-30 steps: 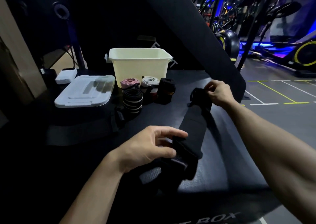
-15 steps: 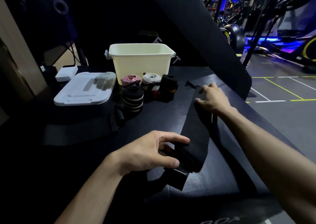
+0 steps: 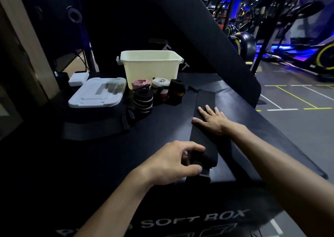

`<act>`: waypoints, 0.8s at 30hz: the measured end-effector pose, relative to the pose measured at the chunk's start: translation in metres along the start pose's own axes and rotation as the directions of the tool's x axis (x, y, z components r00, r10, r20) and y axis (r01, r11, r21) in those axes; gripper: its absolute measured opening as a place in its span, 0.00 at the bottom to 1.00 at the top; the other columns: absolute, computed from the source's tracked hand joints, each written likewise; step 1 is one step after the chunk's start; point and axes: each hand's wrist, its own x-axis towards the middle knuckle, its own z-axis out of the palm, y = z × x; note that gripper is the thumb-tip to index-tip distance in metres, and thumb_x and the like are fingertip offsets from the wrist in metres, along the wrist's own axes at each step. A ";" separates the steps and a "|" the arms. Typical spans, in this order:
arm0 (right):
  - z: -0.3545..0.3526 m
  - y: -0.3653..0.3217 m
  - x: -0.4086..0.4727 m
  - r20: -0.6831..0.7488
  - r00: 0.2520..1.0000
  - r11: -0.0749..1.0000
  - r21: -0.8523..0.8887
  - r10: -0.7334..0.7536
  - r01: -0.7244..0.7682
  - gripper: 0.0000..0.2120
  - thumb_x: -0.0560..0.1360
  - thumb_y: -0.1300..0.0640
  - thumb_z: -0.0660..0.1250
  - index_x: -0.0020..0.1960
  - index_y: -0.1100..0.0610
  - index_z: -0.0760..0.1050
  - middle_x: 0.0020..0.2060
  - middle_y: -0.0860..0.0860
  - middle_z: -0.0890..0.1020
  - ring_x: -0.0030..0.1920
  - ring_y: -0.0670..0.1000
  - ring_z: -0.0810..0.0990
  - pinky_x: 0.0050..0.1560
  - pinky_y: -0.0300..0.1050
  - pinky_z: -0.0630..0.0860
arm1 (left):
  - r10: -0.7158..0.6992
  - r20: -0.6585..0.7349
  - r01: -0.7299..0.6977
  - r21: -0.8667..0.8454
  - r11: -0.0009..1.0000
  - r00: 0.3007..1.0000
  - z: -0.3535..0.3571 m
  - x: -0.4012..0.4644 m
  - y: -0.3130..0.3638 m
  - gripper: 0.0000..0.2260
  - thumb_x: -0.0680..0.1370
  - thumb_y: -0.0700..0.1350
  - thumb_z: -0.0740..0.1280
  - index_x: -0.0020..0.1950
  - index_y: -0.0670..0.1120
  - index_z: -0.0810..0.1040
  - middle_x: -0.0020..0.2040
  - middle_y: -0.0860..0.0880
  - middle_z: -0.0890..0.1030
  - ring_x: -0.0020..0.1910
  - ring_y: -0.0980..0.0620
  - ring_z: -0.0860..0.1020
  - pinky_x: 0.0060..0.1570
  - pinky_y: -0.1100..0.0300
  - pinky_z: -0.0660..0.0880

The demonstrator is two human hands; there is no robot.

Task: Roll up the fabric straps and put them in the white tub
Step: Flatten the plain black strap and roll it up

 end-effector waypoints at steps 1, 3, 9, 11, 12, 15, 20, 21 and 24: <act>-0.002 0.001 -0.004 0.003 1.000 1.000 0.000 -0.022 0.022 0.37 0.80 0.30 0.49 0.83 0.45 0.43 0.83 0.53 0.43 0.81 0.61 0.41 0.80 0.58 0.42 | 0.011 -0.006 -0.010 0.024 1.000 1.000 0.005 -0.002 0.004 0.21 0.76 0.52 0.75 0.68 0.61 0.78 0.42 0.50 0.84 0.37 0.58 0.78 0.46 0.58 0.77; -0.003 0.002 -0.014 -0.016 0.998 0.998 0.013 -0.062 0.062 0.36 0.80 0.31 0.51 0.83 0.44 0.46 0.83 0.52 0.45 0.82 0.60 0.42 0.79 0.59 0.42 | 0.030 -0.012 -0.029 0.073 0.997 0.999 0.012 -0.005 0.010 0.18 0.78 0.54 0.72 0.68 0.62 0.77 0.42 0.54 0.81 0.39 0.62 0.77 0.48 0.62 0.76; -0.011 -0.008 -0.051 -0.158 0.966 0.975 0.056 -0.205 0.216 0.31 0.79 0.36 0.63 0.78 0.46 0.64 0.81 0.51 0.57 0.80 0.54 0.56 0.78 0.63 0.54 | 0.037 -0.062 -0.024 0.193 0.981 0.997 0.009 -0.021 0.007 0.16 0.79 0.65 0.64 0.67 0.67 0.76 0.50 0.58 0.71 0.50 0.59 0.75 0.60 0.53 0.74; -0.020 -0.018 -0.062 -0.184 0.946 0.959 0.046 -0.267 0.279 0.30 0.79 0.39 0.65 0.77 0.50 0.67 0.79 0.52 0.63 0.78 0.53 0.63 0.77 0.54 0.61 | 0.045 -0.173 -0.008 0.206 0.978 0.984 -0.010 -0.027 -0.001 0.18 0.77 0.66 0.63 0.65 0.66 0.78 0.50 0.59 0.73 0.47 0.60 0.75 0.56 0.52 0.76; -0.025 -0.025 -0.067 -0.195 0.935 0.949 0.043 -0.297 0.311 0.30 0.79 0.41 0.66 0.77 0.52 0.67 0.78 0.52 0.66 0.76 0.53 0.66 0.75 0.49 0.63 | 0.045 -0.273 0.039 0.294 0.955 0.961 -0.024 -0.030 -0.007 0.17 0.77 0.64 0.64 0.65 0.64 0.79 0.52 0.58 0.75 0.49 0.57 0.76 0.57 0.51 0.76; -0.036 -0.050 -0.079 -0.218 0.903 0.923 0.030 -0.370 0.385 0.27 0.80 0.45 0.68 0.75 0.54 0.69 0.71 0.53 0.75 0.71 0.53 0.73 0.69 0.44 0.67 | -0.036 -0.584 0.412 0.527 0.743 0.811 -0.073 -0.050 -0.029 0.16 0.79 0.57 0.69 0.66 0.59 0.79 0.61 0.52 0.78 0.61 0.46 0.74 0.61 0.50 0.70; -0.035 -0.111 -0.080 -0.173 0.875 0.879 0.078 -0.452 0.470 0.23 0.80 0.50 0.69 0.73 0.53 0.72 0.62 0.51 0.83 0.63 0.52 0.80 0.61 0.40 0.72 | -0.351 -0.675 0.721 0.398 0.567 0.649 -0.119 -0.088 -0.069 0.24 0.79 0.57 0.70 0.74 0.58 0.70 0.77 0.52 0.65 0.76 0.43 0.60 0.76 0.45 0.53; -0.031 -0.125 -0.077 -0.156 0.868 0.869 0.088 -0.470 0.487 0.24 0.80 0.52 0.69 0.73 0.54 0.72 0.61 0.53 0.83 0.61 0.53 0.81 0.60 0.41 0.73 | -0.386 -0.665 0.734 0.378 0.564 0.639 -0.123 -0.092 -0.074 0.25 0.79 0.57 0.70 0.75 0.59 0.69 0.79 0.51 0.63 0.78 0.42 0.57 0.78 0.44 0.51; -0.021 -0.166 -0.066 -0.135 0.855 0.850 0.108 -0.501 0.515 0.27 0.79 0.53 0.69 0.76 0.53 0.68 0.65 0.56 0.80 0.63 0.56 0.80 0.61 0.45 0.75 | -0.427 -0.658 0.735 0.296 0.611 0.620 -0.133 -0.100 -0.085 0.23 0.81 0.55 0.69 0.75 0.58 0.70 0.79 0.52 0.63 0.79 0.42 0.56 0.77 0.42 0.56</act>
